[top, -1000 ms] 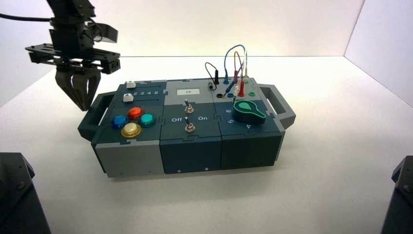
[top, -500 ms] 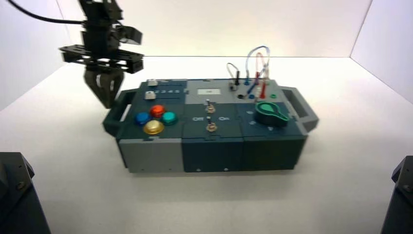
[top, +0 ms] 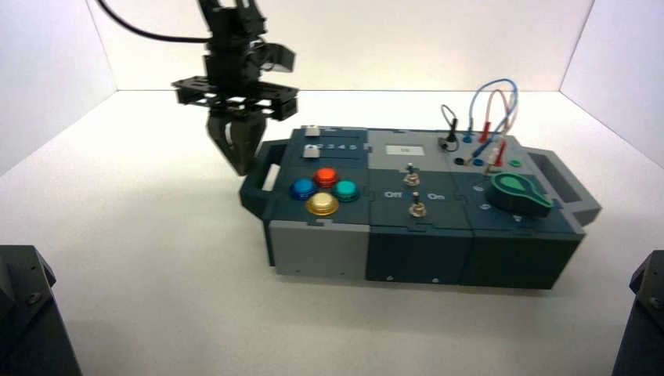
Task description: Move the box to the right.
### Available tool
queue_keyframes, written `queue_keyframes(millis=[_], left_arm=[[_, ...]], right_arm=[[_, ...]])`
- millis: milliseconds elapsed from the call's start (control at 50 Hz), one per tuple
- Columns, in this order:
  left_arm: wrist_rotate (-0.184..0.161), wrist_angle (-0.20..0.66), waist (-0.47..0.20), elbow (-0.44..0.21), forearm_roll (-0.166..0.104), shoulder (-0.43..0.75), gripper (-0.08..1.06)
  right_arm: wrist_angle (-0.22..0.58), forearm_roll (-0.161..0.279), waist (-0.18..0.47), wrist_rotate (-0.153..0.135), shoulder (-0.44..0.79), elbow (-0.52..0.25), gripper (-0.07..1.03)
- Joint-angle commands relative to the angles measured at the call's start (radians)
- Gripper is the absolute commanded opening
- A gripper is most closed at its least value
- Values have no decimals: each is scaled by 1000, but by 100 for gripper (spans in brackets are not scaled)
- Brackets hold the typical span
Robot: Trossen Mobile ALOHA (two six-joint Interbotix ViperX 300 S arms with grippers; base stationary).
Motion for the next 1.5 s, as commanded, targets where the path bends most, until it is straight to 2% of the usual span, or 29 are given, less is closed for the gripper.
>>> queue_keyframes(millis=[20,360,520,660,840,980,1060,1180,1320,1500], left_arm=[[11,11,-49,-67,-20,-5,-3],[34,57,-140,-186,-37,46,-3],[74,78,-173,-224,-80,71,-3],[86,87,-199,-247,-95,80,-3],[97,109,-219,-276,-100,81,-3],[97,100,-213,-290,-87,77,-3],[92,71,-186,-285,-67,61,-3],[84,8,-112,-252,-64,5,-3],[78,-57,-35,-176,-64,-147,-3],[74,-94,-5,-89,-64,-371,-3]], right_arm=[[-8,5,-3,5,23,-46,-2],[-8,21,-2,5,54,-58,-2],[-8,23,-2,5,54,-58,-2],[-5,25,-2,5,54,-60,-2],[-5,26,-2,5,55,-61,-2],[6,28,-2,3,57,-61,-2],[17,28,-2,2,55,-61,-2],[32,28,-2,-12,51,-52,-2],[55,28,2,-31,48,-48,-2],[58,26,11,-38,51,-46,-2]])
